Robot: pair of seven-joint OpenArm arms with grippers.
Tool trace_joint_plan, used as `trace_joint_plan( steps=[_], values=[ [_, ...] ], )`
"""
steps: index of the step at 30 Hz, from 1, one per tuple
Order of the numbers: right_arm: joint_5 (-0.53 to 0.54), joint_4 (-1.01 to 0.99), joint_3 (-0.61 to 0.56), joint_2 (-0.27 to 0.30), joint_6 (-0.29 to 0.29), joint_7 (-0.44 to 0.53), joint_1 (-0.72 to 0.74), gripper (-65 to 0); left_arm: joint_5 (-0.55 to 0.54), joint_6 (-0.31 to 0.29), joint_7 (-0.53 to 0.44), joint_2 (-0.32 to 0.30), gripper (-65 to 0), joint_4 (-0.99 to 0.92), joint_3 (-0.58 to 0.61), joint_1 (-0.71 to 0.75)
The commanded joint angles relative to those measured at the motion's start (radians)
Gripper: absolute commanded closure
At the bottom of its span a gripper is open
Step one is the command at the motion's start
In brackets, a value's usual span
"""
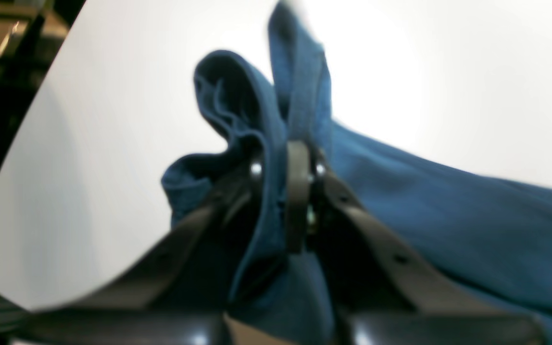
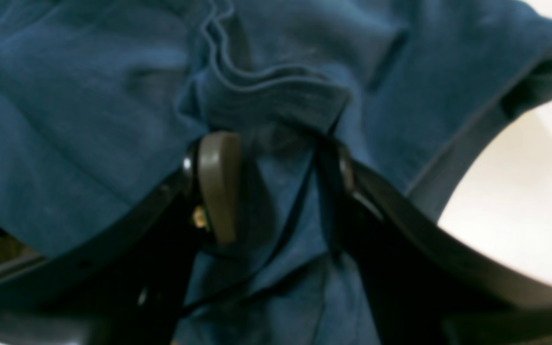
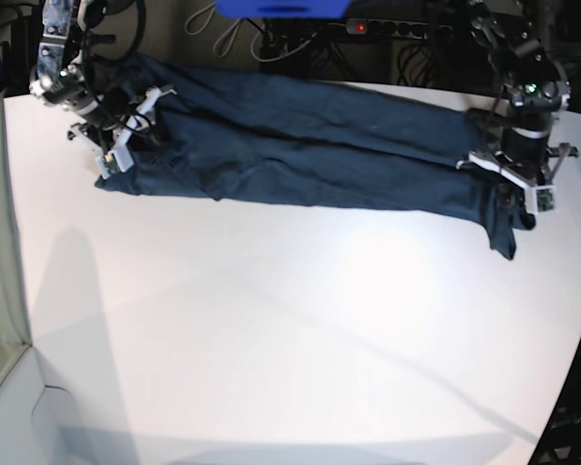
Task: Layout the t-shirt on the table in an organized manner, then fold the t-shirt properly
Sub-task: 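Fold the strip end held by the left gripper toward the right gripper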
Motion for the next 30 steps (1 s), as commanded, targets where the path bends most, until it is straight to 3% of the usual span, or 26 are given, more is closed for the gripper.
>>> trace_joint_plan(
  steps=[1, 16, 22, 30],
  values=[
    [-0.004, 0.011, 0.002, 0.009, -0.001, -0.004, 0.0, -27.3, -0.004, 0.004, -0.016, 0.004, -0.1, 0.041, 0.031, 0.013],
    [-0.004, 0.011, 0.001, 0.007, -0.001, -0.005, 0.023, -27.3, -0.003, 0.015, -0.016, 0.03, -0.1, 0.083, 0.583, 0.185],
    [-0.004, 0.011, -0.001, 0.007, -0.001, -0.005, 0.023, -27.3, 0.003, 0.015, -0.016, 0.032, 0.0, 0.043, 0.656, 0.179],
    [-0.004, 0.011, -0.001, 0.007, -0.001, -0.005, 0.023, -27.3, 0.105, 0.015, -0.027, 0.035, 0.0, -0.055, 0.717, 0.165]
  ],
)
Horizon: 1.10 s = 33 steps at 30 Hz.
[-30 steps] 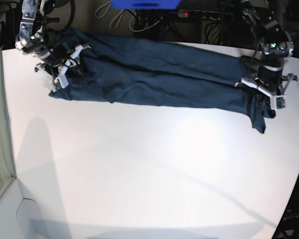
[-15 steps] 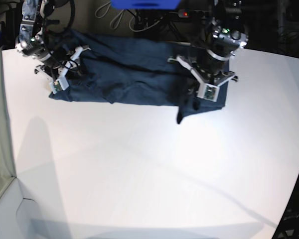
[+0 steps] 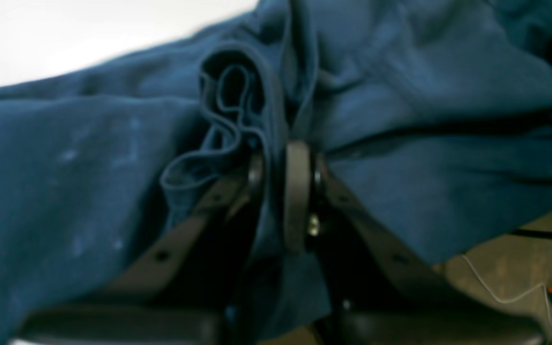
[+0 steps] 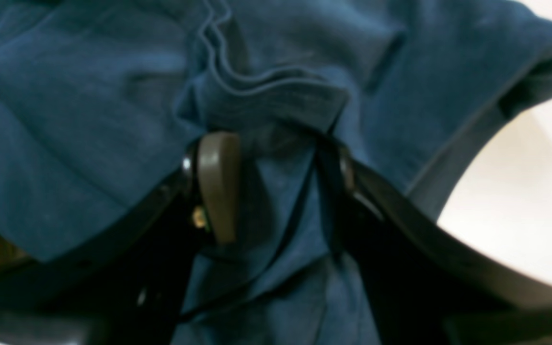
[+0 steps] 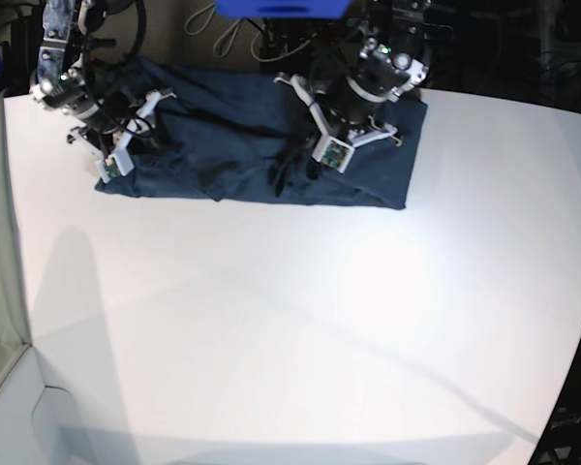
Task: Layout the t-shirt on the table in an organized manner, then fold the t-shirt properly
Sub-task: 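Fold the strip end held by the left gripper toward the right gripper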
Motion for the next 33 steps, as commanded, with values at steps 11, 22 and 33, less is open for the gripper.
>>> trace_joint_plan(
  steps=[11, 22, 33],
  values=[
    [0.005, 0.012, 0.001, 0.007, -0.002, 0.007, 0.004, -27.3, -0.008, -0.002, -0.014, 0.049, -0.3, -0.003, 0.006, -0.068],
    [0.005, 0.012, 0.001, 0.007, -0.002, 0.007, 0.004, -27.3, -0.006, -0.002, -0.013, 0.057, -0.2, -0.006, 0.007, -0.082],
    [0.005, 0.012, 0.001, 0.007, -0.002, 0.007, 0.024, -27.3, -0.016, -0.005, -0.011, 0.036, -9.3, -0.007, 0.009, -0.08]
  ],
)
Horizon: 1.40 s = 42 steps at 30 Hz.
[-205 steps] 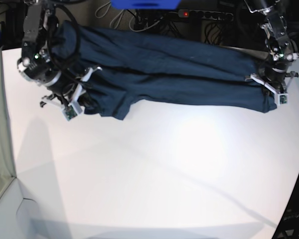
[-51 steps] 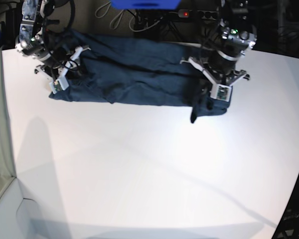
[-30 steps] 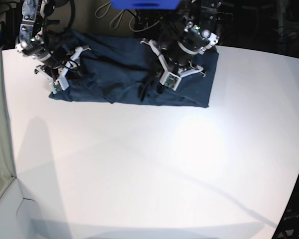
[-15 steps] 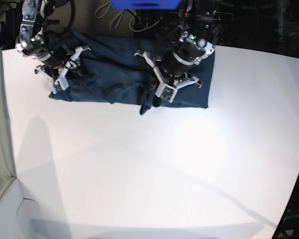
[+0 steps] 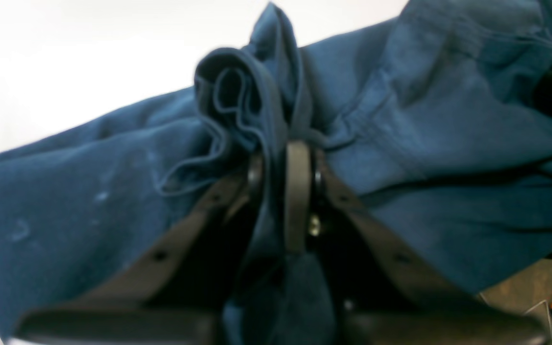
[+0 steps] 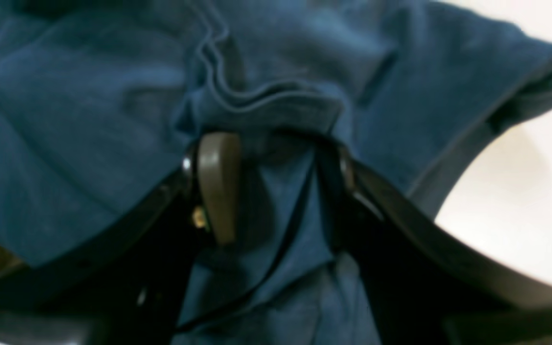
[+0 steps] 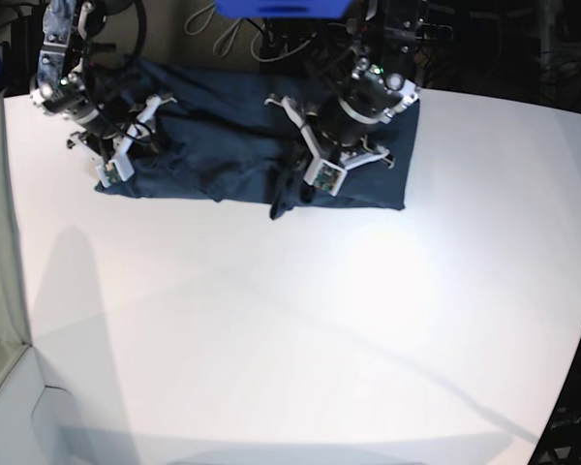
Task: Layout the t-shirt on the table in an organized manner, then fold the t-shirt properly
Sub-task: 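Fold the strip end held by the left gripper toward the right gripper, then release and regrasp the folded bundle end with the left gripper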
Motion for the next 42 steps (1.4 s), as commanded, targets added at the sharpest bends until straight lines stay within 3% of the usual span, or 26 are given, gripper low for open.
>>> trace_joint_plan(
  steps=[1, 3, 5, 14, 20, 24, 32, 38, 42],
  values=[
    [0.007, 0.012, 0.002, 0.008, -0.002, 0.017, 0.006, -27.3, -0.015, -0.005, -0.022, 0.007, -13.8, 0.015, 0.004, -0.003],
    [0.007, 0.012, 0.002, 0.008, -0.002, 0.017, 0.006, -27.3, -0.013, -0.006, -0.022, 0.006, -24.1, 0.015, 0.029, -0.001],
    [0.007, 0.012, 0.002, 0.008, -0.002, 0.017, 0.006, -27.3, -0.019, -0.012, -0.023, -0.008, -28.4, 0.022, 0.05, 0.003],
    [0.007, 0.012, 0.002, 0.008, -0.002, 0.017, 0.006, -27.3, -0.237, -0.011, -0.032, -0.069, -28.2, 0.133, 0.096, -0.003],
    [0.007, 0.012, 0.002, 0.008, -0.002, 0.017, 0.018, -27.4, -0.243, -0.003, -0.022, -0.126, -22.5, 0.183, 0.011, -0.015],
    [0.007, 0.012, 0.002, 0.008, -0.002, 0.016, 0.023, -27.4, -0.253, -0.011, 0.004, -0.171, -19.0, 0.098, 0.001, -0.023],
    [0.008, 0.014, 0.002, 0.008, -0.002, -0.015, 0.03, -27.4, -0.24, -0.011, 0.015, -0.191, -19.0, 0.021, 0.216, -0.026],
    [0.007, 0.014, 0.002, 0.008, -0.002, -0.017, 0.047, -27.4, -0.251, -0.011, 0.014, -0.301, -19.0, 0.03, 0.373, -0.052],
    [0.007, 0.014, 0.002, 0.008, -0.002, -0.017, 0.049, -27.7, -0.253, -0.011, 0.014, -0.349, -19.0, 0.119, 0.385, -0.047]
  ],
)
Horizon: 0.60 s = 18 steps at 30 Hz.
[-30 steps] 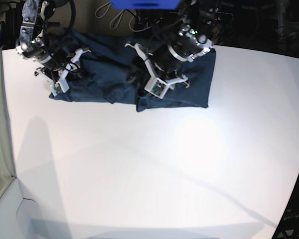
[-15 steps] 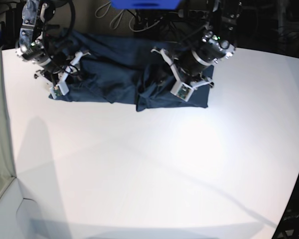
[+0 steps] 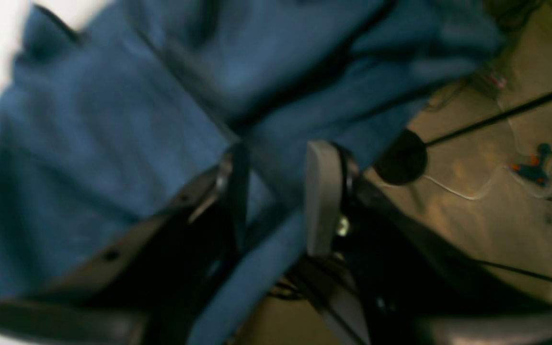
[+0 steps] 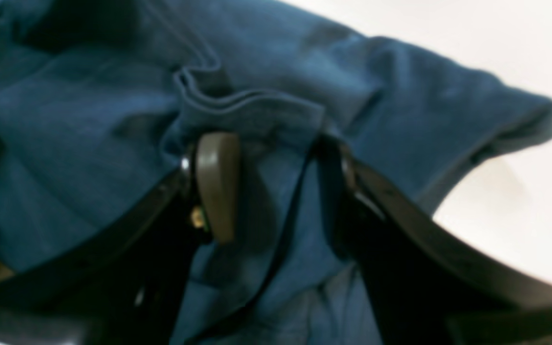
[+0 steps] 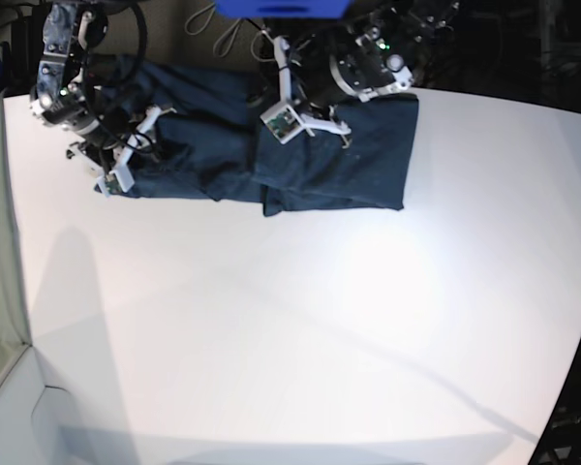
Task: Layout the t-shirt on the table in an organized manner, then fold the t-shirt properly
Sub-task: 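Release and regrasp the folded bundle end with the left gripper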
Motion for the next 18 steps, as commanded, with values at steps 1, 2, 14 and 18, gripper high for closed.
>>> trace_joint_plan(
  steps=[1, 2, 14, 18],
  values=[
    [0.013, 0.015, 0.003, 0.009, -0.002, 0.016, 0.005, -27.7, -0.015, -0.003, -0.025, -0.008, -19.0, 0.058, -0.001, -0.001],
    [0.013, 0.017, 0.003, 0.009, -0.002, 0.016, 0.005, -27.7, -0.015, 0.0, -0.025, -0.024, -19.0, 0.087, -0.012, 0.0],
    [0.016, 0.035, 0.006, 0.012, -0.002, -0.055, 0.006, -42.2, -0.242, -0.003, -0.025, -0.057, -44.2, 0.097, -0.604, 0.078],
    [0.016, 0.089, 0.012, 0.006, -0.002, -0.059, 0.005, -45.1, -0.313, -0.003, -0.025, -0.057, -54.8, 0.064, -0.686, 0.069]
  ],
)
